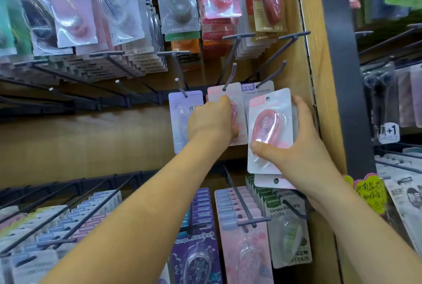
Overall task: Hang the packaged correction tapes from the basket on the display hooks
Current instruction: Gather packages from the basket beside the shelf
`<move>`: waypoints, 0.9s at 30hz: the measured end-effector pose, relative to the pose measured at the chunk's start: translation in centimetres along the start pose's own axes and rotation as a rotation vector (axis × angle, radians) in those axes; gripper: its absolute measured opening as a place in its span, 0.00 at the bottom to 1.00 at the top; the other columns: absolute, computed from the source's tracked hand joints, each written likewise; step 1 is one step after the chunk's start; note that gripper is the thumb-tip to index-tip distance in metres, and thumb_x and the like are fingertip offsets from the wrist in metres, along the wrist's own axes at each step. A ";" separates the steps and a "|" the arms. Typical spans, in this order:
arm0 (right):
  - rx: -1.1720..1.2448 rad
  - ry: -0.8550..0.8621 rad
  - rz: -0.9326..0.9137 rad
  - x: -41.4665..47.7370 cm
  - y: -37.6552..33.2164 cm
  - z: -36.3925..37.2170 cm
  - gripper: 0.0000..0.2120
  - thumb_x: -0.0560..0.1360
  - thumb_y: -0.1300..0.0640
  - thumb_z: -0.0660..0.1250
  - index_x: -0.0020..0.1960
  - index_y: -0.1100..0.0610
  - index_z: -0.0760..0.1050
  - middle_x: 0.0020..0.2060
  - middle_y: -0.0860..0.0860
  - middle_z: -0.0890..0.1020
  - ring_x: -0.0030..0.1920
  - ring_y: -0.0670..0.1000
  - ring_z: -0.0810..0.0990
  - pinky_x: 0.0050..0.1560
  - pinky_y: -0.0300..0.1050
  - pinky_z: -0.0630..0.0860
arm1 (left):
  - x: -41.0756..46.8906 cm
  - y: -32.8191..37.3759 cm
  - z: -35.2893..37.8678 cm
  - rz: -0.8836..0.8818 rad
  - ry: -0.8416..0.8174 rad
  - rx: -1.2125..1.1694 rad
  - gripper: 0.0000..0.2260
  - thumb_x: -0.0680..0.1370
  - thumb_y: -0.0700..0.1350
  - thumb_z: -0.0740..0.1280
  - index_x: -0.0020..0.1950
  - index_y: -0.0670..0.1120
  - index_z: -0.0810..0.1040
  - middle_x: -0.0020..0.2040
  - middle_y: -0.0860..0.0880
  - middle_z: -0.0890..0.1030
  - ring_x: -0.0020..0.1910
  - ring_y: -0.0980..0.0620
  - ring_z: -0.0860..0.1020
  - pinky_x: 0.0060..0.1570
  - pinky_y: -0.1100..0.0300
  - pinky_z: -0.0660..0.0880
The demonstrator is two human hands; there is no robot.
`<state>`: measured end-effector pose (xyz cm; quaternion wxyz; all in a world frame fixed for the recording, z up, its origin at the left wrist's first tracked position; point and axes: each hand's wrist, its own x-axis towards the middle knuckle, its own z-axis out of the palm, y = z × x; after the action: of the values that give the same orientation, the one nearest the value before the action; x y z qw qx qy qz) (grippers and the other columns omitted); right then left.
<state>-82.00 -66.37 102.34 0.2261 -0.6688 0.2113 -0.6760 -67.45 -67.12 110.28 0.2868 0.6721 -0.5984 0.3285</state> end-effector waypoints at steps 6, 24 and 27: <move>0.034 -0.049 0.016 0.5 0.2 0.2 0.47 0.69 0.63 0.77 0.75 0.36 0.55 0.54 0.31 0.74 0.51 0.32 0.77 0.39 0.31 0.79 | 2.8 0.1 2.0 0.080 0.003 0.168 0.11 0.79 0.43 0.66 0.61 0.42 0.74 0.54 0.42 0.81 0.51 0.41 0.81 0.40 0.54 0.71; 0.242 -0.096 0.016 0.9 -0.3 1.1 0.38 0.63 0.56 0.79 0.68 0.42 0.65 0.58 0.44 0.80 0.53 0.43 0.83 0.43 0.41 0.82 | -4.7 -1.5 -1.6 -0.169 -0.441 -1.335 0.17 0.77 0.56 0.69 0.57 0.44 0.80 0.51 0.46 0.85 0.48 0.51 0.85 0.46 0.54 0.83; 0.235 -0.134 0.001 0.8 -0.6 1.2 0.34 0.67 0.55 0.77 0.67 0.42 0.65 0.57 0.44 0.81 0.53 0.43 0.83 0.42 0.38 0.82 | -4.7 -1.7 -1.3 -0.210 -0.393 -1.395 0.18 0.76 0.54 0.70 0.57 0.42 0.80 0.53 0.43 0.85 0.51 0.47 0.85 0.51 0.49 0.82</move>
<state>-80.85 -66.32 103.31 0.3167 -0.6813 0.1154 -0.6498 -66.19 -63.01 107.35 0.5653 0.4338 -0.6411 -0.2849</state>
